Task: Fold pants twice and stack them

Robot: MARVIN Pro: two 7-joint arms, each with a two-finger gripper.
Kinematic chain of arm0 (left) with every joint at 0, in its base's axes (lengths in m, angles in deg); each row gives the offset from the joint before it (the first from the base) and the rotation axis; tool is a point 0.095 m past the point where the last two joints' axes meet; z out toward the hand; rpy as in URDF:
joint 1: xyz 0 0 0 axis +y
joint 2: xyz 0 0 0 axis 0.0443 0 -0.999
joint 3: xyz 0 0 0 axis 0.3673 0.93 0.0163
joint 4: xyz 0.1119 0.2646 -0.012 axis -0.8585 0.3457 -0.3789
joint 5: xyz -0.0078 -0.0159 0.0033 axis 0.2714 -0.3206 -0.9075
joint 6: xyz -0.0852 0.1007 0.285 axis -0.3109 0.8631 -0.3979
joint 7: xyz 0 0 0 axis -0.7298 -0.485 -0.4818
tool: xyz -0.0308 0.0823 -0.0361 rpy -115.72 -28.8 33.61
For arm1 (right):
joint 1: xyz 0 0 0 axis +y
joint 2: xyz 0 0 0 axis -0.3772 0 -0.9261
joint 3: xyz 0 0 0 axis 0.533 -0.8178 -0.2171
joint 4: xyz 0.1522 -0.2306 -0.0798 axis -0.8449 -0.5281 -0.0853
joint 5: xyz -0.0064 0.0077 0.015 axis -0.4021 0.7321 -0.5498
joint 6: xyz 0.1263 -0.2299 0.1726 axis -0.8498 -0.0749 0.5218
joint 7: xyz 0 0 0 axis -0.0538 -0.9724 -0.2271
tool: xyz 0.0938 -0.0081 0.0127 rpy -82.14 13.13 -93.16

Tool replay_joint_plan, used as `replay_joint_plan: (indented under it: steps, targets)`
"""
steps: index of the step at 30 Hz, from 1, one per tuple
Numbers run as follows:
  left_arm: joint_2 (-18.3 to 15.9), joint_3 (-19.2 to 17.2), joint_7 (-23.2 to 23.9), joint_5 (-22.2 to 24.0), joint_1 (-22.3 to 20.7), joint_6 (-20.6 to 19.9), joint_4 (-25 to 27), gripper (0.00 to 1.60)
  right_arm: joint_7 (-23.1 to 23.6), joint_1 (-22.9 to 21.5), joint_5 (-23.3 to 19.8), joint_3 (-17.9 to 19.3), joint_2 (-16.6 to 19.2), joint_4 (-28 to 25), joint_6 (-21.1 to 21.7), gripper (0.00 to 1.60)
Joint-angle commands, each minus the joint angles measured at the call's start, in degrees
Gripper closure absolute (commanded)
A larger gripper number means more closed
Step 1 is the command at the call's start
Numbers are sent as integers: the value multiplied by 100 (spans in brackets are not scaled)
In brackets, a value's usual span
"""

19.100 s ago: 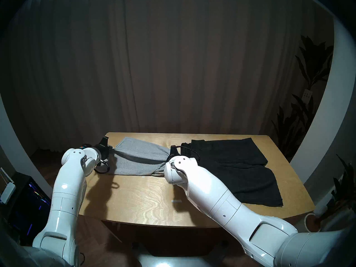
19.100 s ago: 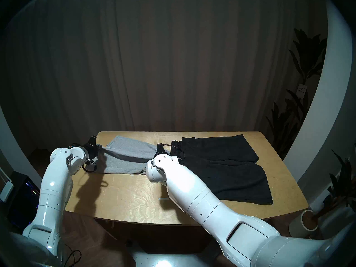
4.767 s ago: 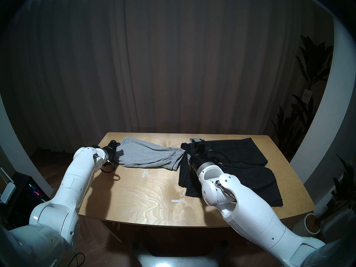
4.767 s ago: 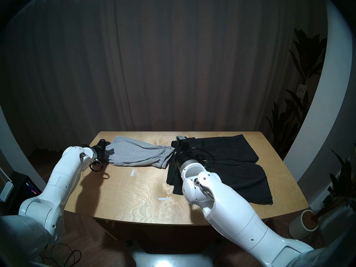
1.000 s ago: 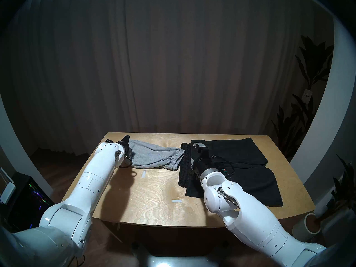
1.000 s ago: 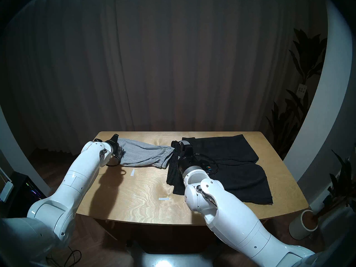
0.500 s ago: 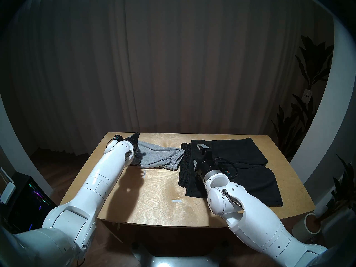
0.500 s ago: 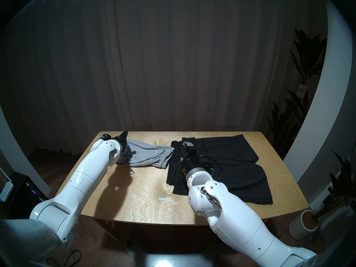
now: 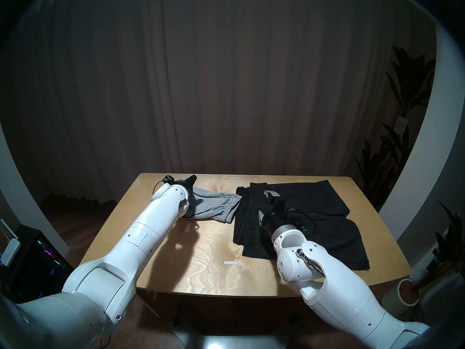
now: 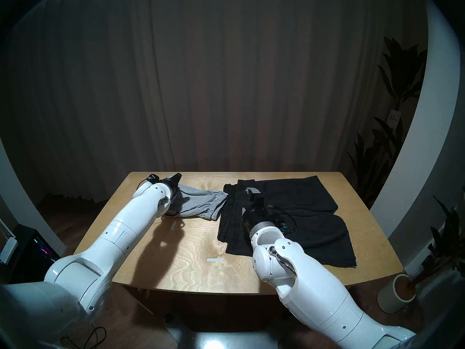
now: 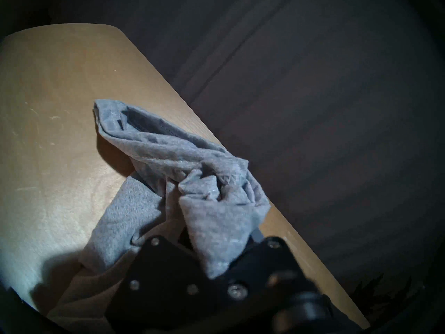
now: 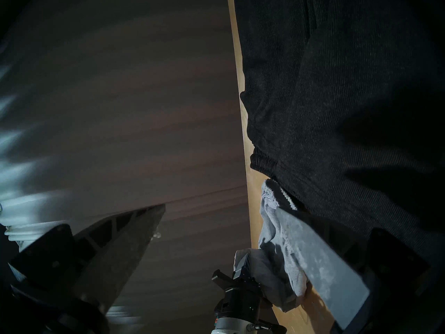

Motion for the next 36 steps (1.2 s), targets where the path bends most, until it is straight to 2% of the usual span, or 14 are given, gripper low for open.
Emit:
replay_joint_plan:
  steps: [1,13,19,23,27,36]
  targets:
    - [274,234,197,-206,-530,6,-64,160,154,54,-20,130,24,-200,-40,0]
    - [293,823,649,-503,-506,-243,-51,160,340,216,-172,283,125,-278,-22,0]
    - [123,1042,706,-587,-262,-477,304,160,407,242,-228,305,161,-281,41,0]
    - [-75,1099,643,-593,9,-555,731,160,427,252,-249,309,187,-286,73,0]
    - [-334,1214,794,-692,172,-656,1089,160,424,264,-264,302,221,-298,103,0]
    - [-649,1295,755,-808,496,-667,1743,160,437,274,-246,258,220,-340,122,0]
